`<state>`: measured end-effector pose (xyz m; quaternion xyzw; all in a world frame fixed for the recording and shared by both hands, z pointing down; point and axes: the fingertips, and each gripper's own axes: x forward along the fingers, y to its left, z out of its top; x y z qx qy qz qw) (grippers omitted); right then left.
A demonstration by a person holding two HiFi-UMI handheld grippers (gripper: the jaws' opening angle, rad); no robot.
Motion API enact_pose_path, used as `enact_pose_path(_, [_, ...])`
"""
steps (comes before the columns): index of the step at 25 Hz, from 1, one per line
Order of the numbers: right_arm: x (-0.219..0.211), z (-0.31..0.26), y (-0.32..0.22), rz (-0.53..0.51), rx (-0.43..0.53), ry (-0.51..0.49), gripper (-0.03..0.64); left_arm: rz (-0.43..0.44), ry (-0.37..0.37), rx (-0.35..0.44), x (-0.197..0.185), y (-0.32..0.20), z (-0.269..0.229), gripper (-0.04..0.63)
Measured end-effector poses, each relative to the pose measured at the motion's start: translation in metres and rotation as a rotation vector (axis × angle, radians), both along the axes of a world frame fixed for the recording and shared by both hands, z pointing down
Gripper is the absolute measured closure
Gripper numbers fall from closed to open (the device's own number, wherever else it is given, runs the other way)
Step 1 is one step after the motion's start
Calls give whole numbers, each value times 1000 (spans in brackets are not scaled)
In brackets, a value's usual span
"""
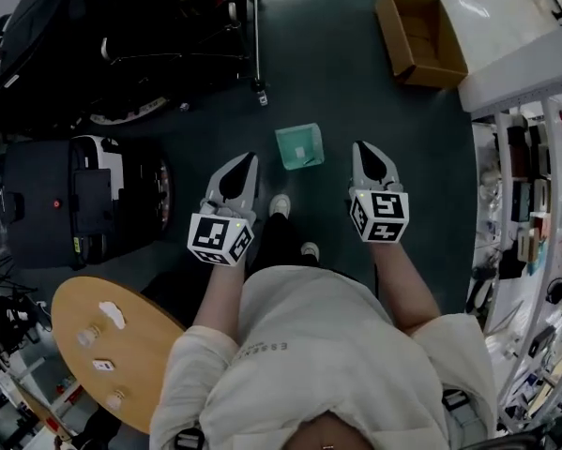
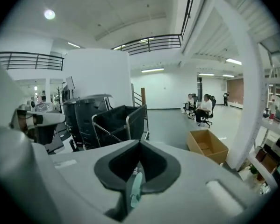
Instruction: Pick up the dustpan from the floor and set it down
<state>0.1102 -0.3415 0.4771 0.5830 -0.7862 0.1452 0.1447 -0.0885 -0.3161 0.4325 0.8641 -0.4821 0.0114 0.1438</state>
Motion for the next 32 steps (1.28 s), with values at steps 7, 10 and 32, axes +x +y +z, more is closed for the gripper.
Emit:
enact_pose_path(7, [12,-37,93,-113,77,-38,624,-12,-14,85,33,96,-44,588])
enact_pose_path(10, [15,-37,128,-150,83,-3,624,-22,-24,86,39,131,-43,588])
enact_pose_path(32, [-23,-57,424,-152,93,10,624,-44,26,127,0,439,-52,588])
